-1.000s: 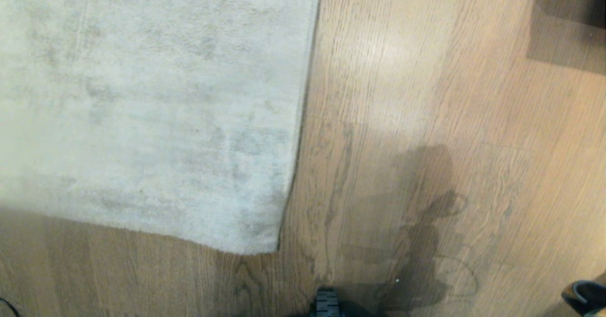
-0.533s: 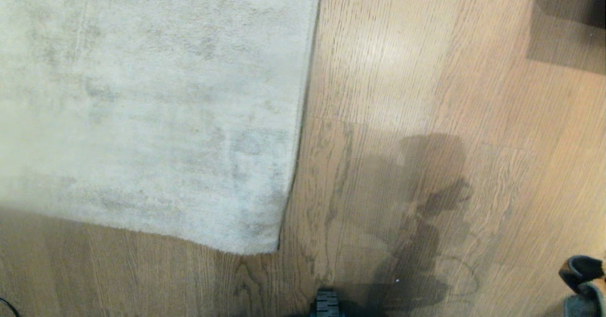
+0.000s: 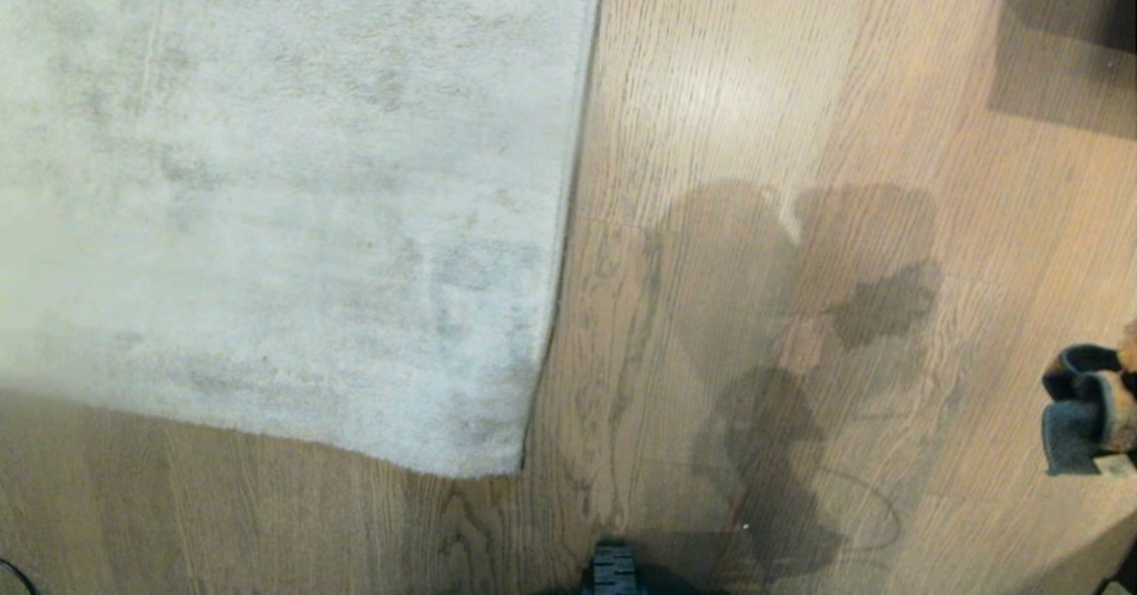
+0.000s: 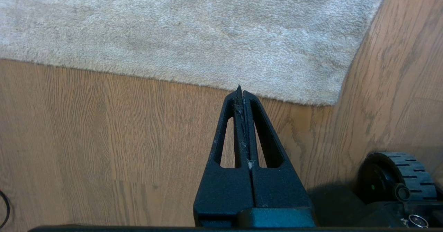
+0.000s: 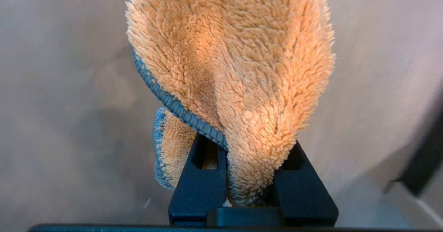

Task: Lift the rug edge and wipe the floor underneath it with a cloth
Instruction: Put down the rag

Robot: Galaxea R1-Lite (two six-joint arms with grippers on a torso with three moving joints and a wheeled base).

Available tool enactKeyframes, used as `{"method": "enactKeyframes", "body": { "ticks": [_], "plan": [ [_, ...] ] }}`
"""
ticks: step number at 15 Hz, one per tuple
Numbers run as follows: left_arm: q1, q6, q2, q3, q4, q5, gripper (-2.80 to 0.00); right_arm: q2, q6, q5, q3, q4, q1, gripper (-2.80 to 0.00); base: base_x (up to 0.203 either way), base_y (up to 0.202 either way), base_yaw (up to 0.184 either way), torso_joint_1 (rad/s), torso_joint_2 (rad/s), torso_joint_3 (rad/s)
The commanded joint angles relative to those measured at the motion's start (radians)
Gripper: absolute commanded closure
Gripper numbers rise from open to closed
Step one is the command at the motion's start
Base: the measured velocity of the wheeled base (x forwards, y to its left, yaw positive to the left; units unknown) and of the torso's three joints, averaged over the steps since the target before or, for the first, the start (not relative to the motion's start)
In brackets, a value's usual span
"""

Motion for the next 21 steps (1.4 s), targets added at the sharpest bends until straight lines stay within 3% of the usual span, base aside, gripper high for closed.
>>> {"method": "enactKeyframes", "body": {
  "ticks": [1, 4, 9, 15, 21],
  "plan": [
    [0.000, 0.000, 0.000, 0.000, 0.000, 0.001, 0.00, 0.103, 0.001, 0.002, -0.075, -0.008, -0.089, 0.00, 0.000, 0.000, 0.000, 0.000, 0.00, 0.000],
    [0.000, 0.000, 0.000, 0.000, 0.000, 0.001, 0.00, 0.187, 0.000, 0.003, -0.144, -0.010, -0.213, 0.00, 0.000, 0.000, 0.000, 0.000, 0.00, 0.000],
    [0.000, 0.000, 0.000, 0.000, 0.000, 0.001, 0.00, 0.303, -0.020, 0.002, -0.159, -0.017, -0.318, 0.00, 0.000, 0.000, 0.000, 0.000, 0.00, 0.000],
    [0.000, 0.000, 0.000, 0.000, 0.000, 0.001, 0.00, 0.559, -0.018, 0.003, -0.174, -0.241, -0.336, 0.00, 0.000, 0.000, 0.000, 0.000, 0.00, 0.000],
    [0.000, 0.000, 0.000, 0.000, 0.000, 0.001, 0.00, 0.751, -0.011, 0.007, -0.297, -0.300, -0.336, 0.00, 0.000, 0.000, 0.000, 0.000, 0.00, 0.000]
  ]
}}
